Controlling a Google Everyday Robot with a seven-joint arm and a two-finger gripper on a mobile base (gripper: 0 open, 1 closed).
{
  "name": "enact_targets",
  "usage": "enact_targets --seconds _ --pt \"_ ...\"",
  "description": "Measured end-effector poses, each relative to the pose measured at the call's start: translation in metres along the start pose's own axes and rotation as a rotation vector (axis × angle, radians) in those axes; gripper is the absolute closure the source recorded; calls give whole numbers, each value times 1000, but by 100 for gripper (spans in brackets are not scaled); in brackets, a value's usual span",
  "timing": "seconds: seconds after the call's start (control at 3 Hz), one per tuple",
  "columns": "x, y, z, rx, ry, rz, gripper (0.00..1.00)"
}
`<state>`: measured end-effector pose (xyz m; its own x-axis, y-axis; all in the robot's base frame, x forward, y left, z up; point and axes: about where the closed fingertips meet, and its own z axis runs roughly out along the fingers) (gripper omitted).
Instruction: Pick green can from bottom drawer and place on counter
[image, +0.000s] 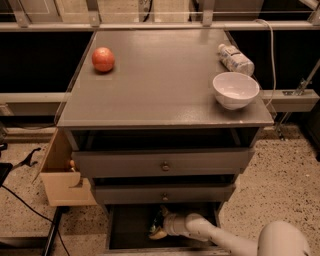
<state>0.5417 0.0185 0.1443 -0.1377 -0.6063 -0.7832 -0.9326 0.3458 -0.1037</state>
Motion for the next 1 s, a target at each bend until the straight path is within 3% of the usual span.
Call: enact_targets --seconds 0.33,1.0 --pt "-10 -5 -15 39 8 3 100" --pt "-26 -13 -50 86 37 122 100"
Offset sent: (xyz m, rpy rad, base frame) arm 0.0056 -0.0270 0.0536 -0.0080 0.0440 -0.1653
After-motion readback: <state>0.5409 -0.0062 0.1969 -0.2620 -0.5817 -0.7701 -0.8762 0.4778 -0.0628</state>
